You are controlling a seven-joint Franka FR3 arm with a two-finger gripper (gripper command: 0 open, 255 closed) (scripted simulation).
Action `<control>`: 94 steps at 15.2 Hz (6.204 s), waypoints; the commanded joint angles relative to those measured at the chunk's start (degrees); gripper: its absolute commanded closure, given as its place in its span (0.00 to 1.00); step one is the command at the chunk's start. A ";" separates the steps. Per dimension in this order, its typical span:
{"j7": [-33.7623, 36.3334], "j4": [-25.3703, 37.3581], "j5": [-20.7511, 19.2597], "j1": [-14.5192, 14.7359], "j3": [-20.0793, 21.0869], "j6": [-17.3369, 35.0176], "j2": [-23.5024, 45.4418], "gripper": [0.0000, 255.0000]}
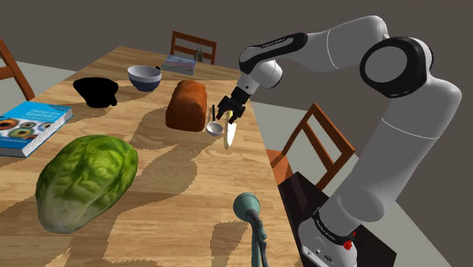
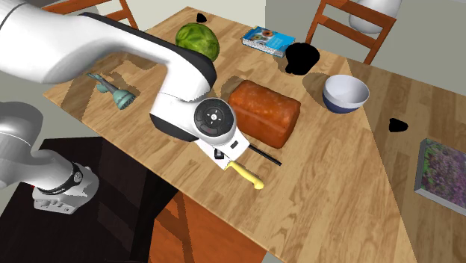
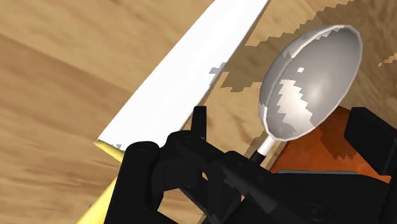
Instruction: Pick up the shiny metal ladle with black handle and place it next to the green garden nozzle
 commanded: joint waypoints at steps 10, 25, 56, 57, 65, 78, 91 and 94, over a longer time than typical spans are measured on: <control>-0.85 -0.94 1.56 0.74 0.83 3.06 1.96 0.00; 0.84 -0.10 0.40 0.74 0.60 0.89 0.20 1.00; 12.18 13.35 -5.34 0.18 -0.38 -17.76 -7.75 1.00; 12.39 13.76 -5.40 0.17 -0.39 -18.18 -7.81 1.00; 18.98 -1.81 -4.91 4.17 4.57 -11.72 -20.97 1.00; 32.48 -17.81 0.06 10.88 15.96 -4.44 -37.30 1.00; 48.95 -22.50 7.18 18.62 30.94 2.17 -44.87 1.00; 53.08 -21.92 8.43 20.02 34.89 3.91 -45.00 1.00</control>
